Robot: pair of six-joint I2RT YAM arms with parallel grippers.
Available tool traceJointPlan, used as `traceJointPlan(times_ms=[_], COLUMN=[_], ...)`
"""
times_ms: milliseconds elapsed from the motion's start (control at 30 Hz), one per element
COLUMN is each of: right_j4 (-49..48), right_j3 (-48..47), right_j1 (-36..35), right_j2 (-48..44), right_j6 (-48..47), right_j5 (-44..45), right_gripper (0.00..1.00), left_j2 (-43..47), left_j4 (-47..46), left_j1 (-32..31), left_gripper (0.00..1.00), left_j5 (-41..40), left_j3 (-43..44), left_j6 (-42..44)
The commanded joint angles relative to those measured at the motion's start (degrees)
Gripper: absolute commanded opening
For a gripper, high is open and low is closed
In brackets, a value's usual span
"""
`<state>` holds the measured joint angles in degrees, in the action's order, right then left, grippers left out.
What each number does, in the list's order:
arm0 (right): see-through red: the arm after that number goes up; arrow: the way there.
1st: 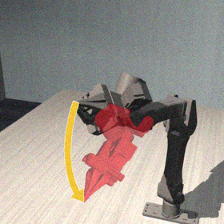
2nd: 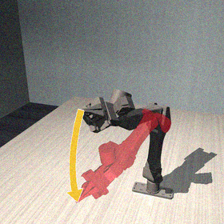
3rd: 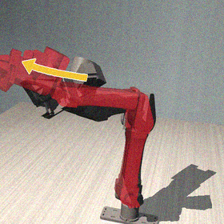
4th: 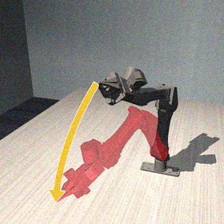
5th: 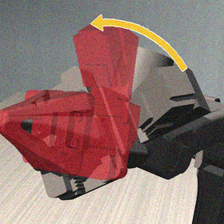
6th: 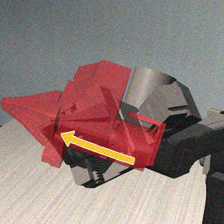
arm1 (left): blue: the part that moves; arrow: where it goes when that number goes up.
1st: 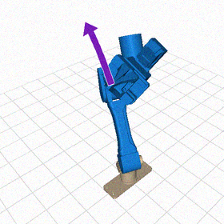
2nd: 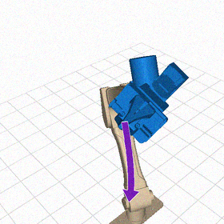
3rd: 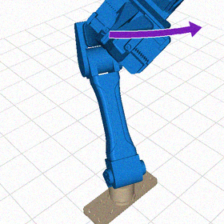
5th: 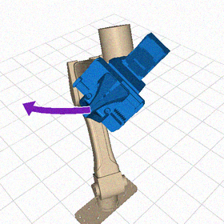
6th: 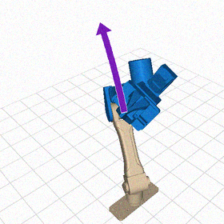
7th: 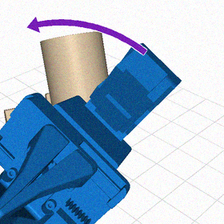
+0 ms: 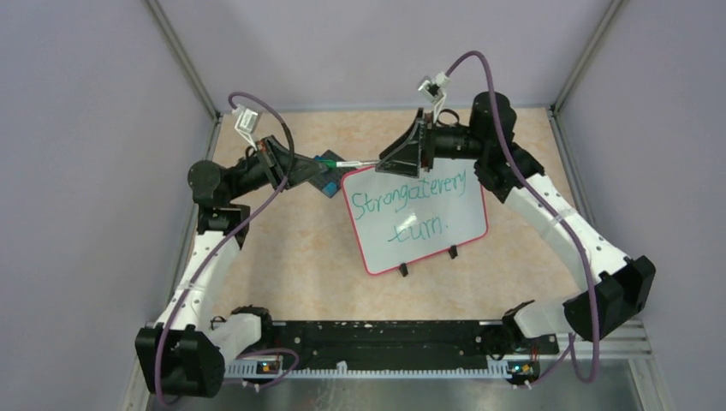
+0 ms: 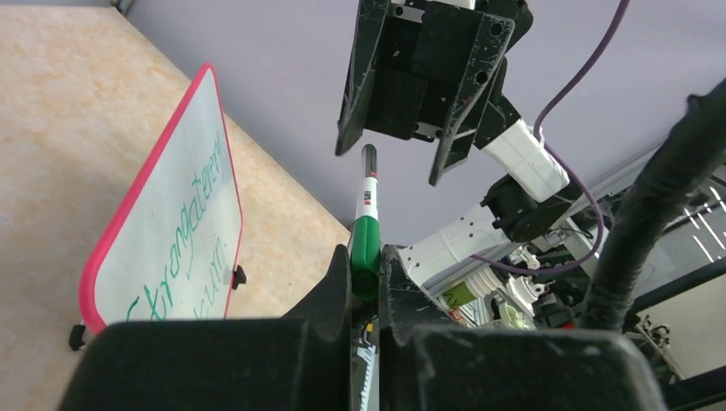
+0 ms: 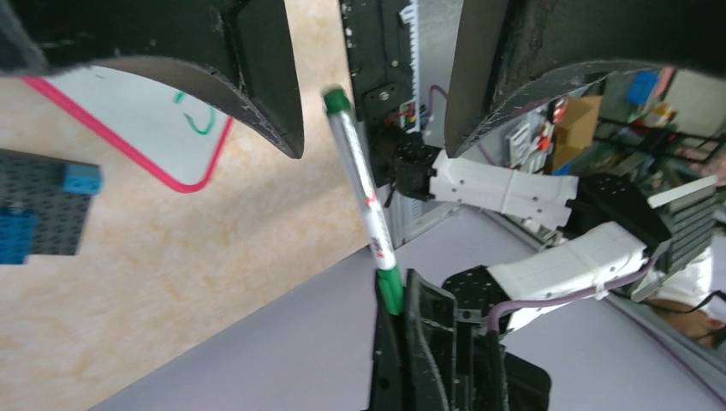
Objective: Write a sentence on the whiteboard
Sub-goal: Insert the whiteboard marker without the cap into the pen cap, then put down the whiteboard marker at the center of the board.
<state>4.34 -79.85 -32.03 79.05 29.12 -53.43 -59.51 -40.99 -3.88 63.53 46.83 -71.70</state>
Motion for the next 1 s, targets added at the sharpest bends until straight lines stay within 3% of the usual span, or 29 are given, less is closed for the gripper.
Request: traceJointPlan(times_ms=[0, 167, 233, 300, 400, 600, 867, 967], right_j4=[-0.21, 1.34, 3.15, 7.57, 13.84, 21.92, 22.47, 22.43], right_j3=[-0.23, 1.63, 2.34, 2.33, 1.99, 3.54, 7.64, 8.79], right_j1=[5.19, 12.38, 14.78, 16.37, 17.78, 21.21, 26.72, 27.49], right_j2=[-5.15, -8.00, -9.54, -10.73, -11.99, -13.25, -15.56, -15.78], right_j6=[-1.42, -2.77, -5.05, -9.06, -14.76, -22.30, -24.65, -24.93], right_j5=[-1.16, -3.38, -3.85, -3.80, -2.48, -2.30, -3.18, -3.30], right_gripper=[0.62, 0.66, 0.66, 0.67, 0.68, 0.70, 0.70, 0.70], left_j2=[0.25, -2.94, -4.88, -6.92, -10.21, -12.98, -20.57, -22.62], left_j4=[12.47, 54.16, 69.75, 81.88, 94.30, 107.08, 121.70, 121.74], left_j1=[2.42, 7.13, 8.49, 9.25, 9.58, 10.11, 10.12, 10.03], left_gripper=[0.00, 0.00, 0.00, 0.00, 0.00, 0.00, 0.00, 0.00], left_j5=[4.14, 5.71, 2.56, -1.19, -9.64, -18.65, -15.60, -15.88], left_j3=[8.57, 25.81, 33.52, 39.63, 46.33, 45.55, 36.83, 31.62], left_j6=[13.13, 45.27, 59.48, 70.92, 81.44, 95.57, 110.11, 112.82])
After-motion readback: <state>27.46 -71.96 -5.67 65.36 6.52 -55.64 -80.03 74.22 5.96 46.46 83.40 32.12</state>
